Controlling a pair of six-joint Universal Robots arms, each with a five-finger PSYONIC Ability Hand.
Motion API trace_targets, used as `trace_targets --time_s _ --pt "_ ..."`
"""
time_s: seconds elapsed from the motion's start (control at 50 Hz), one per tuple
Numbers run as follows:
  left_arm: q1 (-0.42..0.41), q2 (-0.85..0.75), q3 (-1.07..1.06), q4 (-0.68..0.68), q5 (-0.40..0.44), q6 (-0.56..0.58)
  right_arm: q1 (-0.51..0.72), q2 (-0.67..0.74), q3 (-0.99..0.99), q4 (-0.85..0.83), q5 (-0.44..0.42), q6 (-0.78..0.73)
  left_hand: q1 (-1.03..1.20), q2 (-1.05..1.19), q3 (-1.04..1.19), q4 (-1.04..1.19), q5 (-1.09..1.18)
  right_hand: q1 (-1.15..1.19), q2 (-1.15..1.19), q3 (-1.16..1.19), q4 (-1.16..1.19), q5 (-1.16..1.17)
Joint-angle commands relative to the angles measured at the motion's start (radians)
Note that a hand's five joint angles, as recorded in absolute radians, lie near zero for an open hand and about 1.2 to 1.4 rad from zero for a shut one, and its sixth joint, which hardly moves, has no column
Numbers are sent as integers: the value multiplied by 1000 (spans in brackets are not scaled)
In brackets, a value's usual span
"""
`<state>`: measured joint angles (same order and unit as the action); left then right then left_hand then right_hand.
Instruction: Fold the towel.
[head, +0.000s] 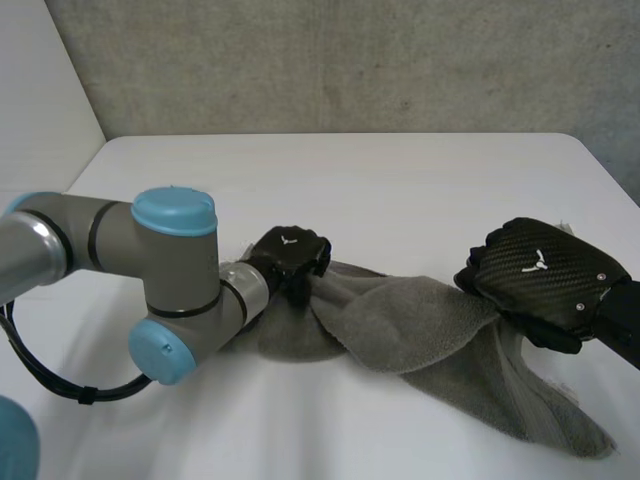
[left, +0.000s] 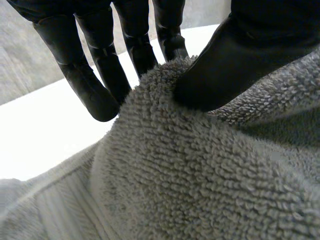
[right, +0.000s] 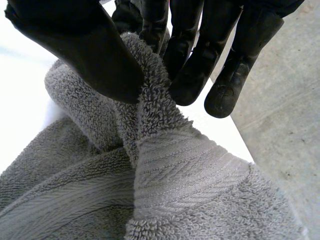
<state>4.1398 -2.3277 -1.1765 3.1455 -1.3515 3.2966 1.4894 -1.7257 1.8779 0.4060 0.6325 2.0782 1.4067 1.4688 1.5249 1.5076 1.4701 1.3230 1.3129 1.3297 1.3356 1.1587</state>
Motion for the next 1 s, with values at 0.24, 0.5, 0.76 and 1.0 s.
trace_targets --time_s 0.24,0.5,0.76,1.0 --pt "79 399 -113 -64 -60 -127 12 80 -400 -9 39 531 -10 -72 -129 -111 -248 73 83 67 61 63" --pt "122 524 -244 -64 -54 -203 267 422 -672 271 386 346 -10 -72 -129 -111 -248 73 83 67 61 63" --pt "123 261 172 -56 -97 -158 428 781 -1297 99 561 393 -10 -72 -129 -111 -248 73 83 67 61 63" --pt "126 330 465 295 -210 -228 463 669 -1490 -359 615 835 -10 -72 -129 -111 -248 73 83 67 61 63"
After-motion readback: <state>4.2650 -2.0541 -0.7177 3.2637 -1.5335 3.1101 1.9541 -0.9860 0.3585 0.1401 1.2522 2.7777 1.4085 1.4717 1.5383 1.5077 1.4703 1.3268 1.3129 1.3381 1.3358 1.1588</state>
